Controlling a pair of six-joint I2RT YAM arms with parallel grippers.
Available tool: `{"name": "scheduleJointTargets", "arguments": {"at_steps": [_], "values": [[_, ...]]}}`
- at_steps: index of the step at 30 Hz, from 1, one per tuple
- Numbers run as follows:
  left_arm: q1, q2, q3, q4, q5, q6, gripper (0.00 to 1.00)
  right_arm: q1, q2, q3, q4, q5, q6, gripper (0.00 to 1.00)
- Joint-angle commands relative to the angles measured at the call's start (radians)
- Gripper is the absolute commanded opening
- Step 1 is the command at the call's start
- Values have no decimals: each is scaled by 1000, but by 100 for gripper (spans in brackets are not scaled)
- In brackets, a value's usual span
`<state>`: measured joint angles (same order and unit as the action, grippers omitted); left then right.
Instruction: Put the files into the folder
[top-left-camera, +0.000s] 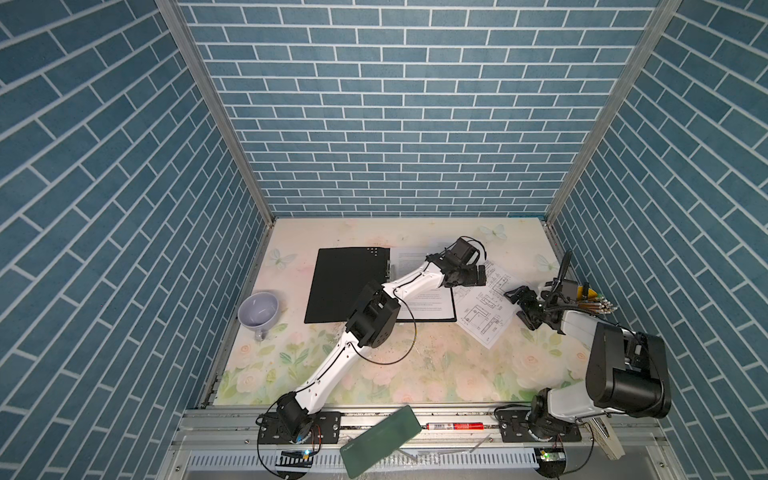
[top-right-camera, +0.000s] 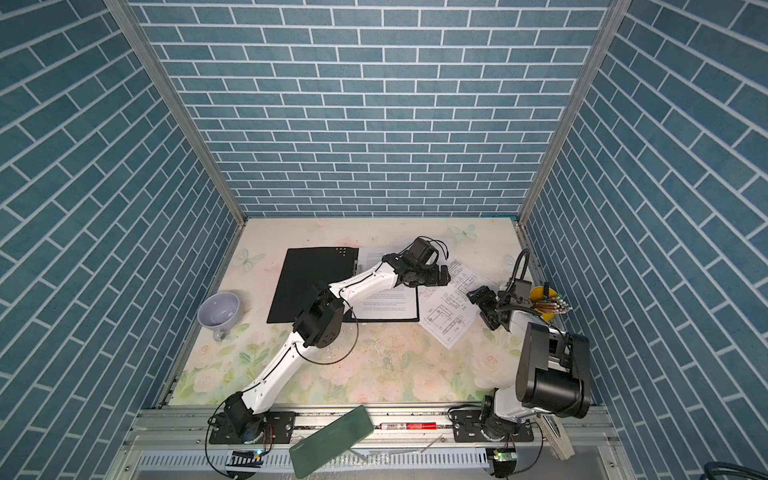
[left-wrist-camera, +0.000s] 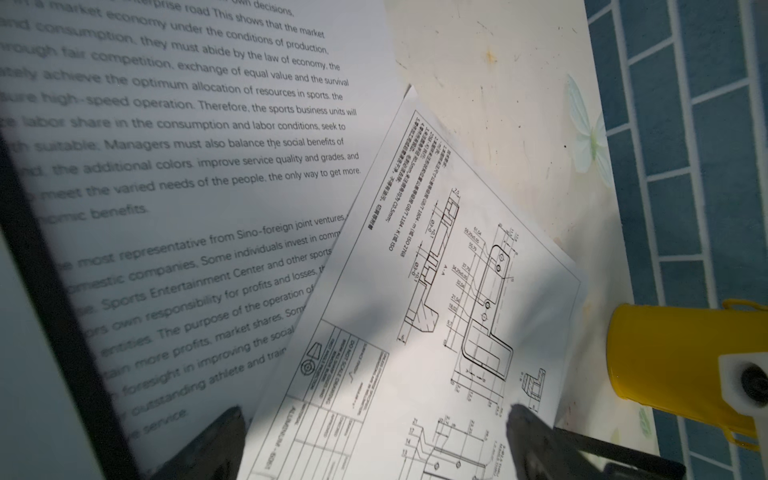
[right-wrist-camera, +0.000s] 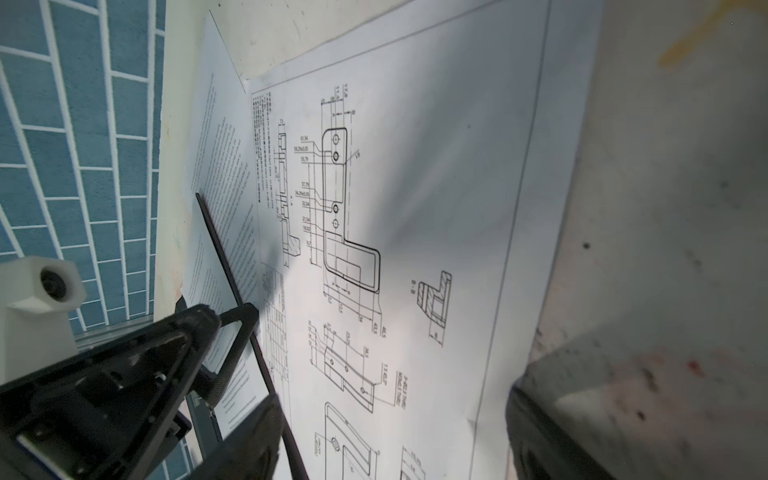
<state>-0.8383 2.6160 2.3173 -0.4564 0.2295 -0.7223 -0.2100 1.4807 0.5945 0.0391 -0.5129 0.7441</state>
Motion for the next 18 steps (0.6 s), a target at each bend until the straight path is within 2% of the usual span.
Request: {"name": "scheduleJointTargets", "arguments": {"at_steps": [1, 18], "values": [[-18, 2, -36, -77, 30, -24, 99, -6, 64, -15, -99, 41, 14, 84], [-30, -36, -116, 45, 115, -138, 99, -43, 124, 58, -95, -46, -12, 83]]}}
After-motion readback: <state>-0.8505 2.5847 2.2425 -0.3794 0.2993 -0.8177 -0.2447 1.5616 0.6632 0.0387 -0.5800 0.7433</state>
